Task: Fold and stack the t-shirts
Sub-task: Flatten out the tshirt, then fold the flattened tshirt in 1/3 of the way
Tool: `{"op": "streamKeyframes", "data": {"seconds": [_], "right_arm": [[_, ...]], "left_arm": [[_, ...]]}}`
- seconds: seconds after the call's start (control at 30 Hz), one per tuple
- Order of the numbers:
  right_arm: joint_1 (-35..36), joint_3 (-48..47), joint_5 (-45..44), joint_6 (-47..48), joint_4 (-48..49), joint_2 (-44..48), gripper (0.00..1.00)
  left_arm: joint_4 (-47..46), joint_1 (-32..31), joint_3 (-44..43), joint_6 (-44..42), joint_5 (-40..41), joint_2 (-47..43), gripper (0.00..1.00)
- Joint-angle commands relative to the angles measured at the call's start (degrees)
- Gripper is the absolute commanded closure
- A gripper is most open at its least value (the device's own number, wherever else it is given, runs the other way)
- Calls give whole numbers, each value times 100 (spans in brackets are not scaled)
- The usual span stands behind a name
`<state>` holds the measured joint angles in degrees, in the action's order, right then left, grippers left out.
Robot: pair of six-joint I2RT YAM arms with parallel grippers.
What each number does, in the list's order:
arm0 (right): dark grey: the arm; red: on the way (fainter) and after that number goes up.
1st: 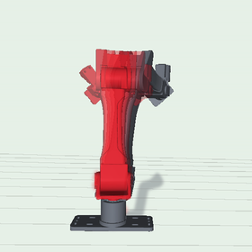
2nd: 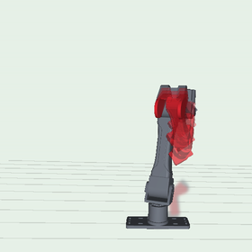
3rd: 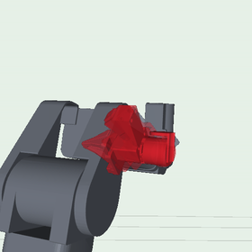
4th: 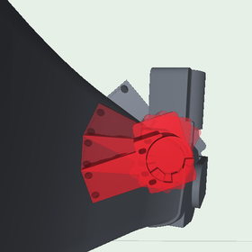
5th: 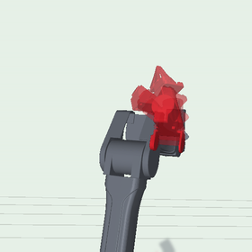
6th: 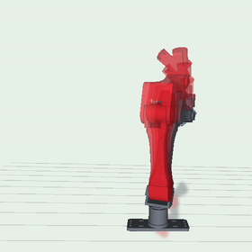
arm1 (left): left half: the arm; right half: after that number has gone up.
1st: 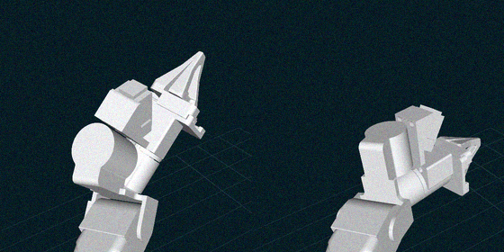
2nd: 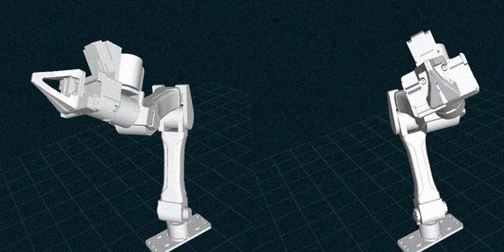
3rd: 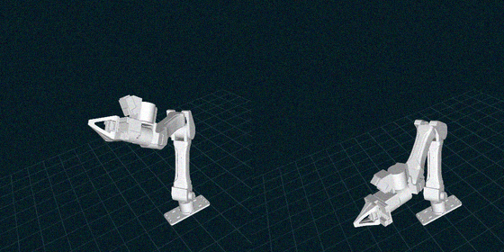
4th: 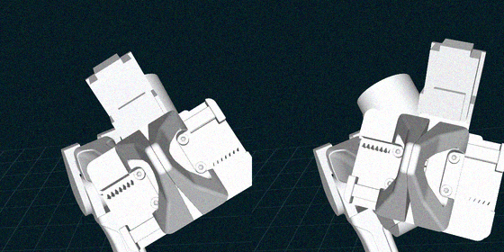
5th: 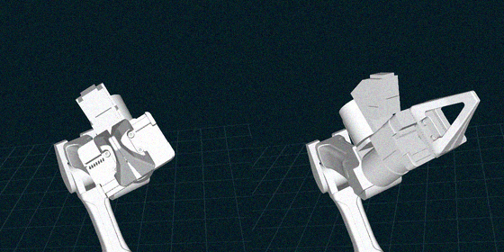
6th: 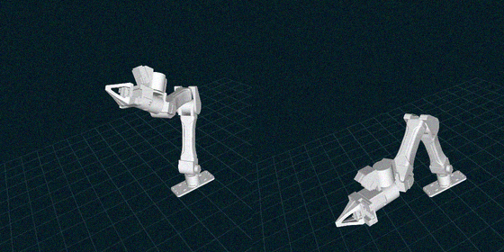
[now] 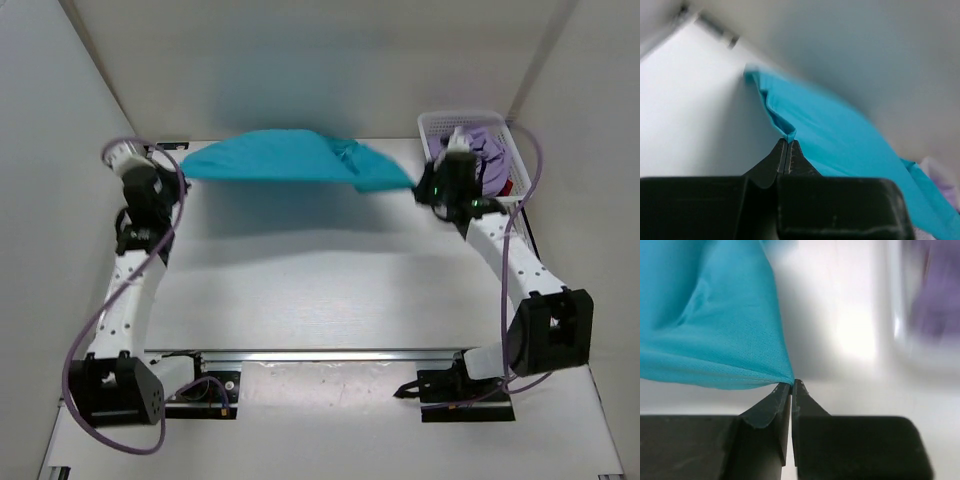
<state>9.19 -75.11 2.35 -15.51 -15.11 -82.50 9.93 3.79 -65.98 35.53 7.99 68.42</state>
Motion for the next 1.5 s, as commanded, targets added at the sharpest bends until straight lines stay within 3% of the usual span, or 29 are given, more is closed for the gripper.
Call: {"op": "streamKeyframes", "data": {"seconds": [0.0,0.1,0.17,0.3,0.47,0.7,0.87,1.03,1.47], "right_arm": [[-23,1874,-552,-479,580,952,100],[197,2948,-482,-865,335,1375,100],[250,3528,-341,-1199,220,1700,100],[451,4644,-50,-1691,-166,2500,100],[1119,5190,37,-2272,-782,3660,100],[786,5147,450,-2299,-1108,4181,100],[636,3935,354,-1728,-669,3057,100],[531,2715,345,-1351,-186,1170,100],[233,-125,653,-770,-414,-2031,100]], "left_arm": [[-359,-246,1915,261,590,-767,100],[-308,-117,3007,577,275,-971,100],[-404,129,3640,884,-382,-1094,100],[-177,491,4477,728,-851,-1462,100],[491,474,4594,446,-966,-1999,100],[624,622,3961,613,-1554,-1903,100],[317,825,3540,824,-1555,-1473,100],[-79,790,3390,1087,-1345,-797,100],[-642,474,2292,1229,-1037,1470,100]]}}
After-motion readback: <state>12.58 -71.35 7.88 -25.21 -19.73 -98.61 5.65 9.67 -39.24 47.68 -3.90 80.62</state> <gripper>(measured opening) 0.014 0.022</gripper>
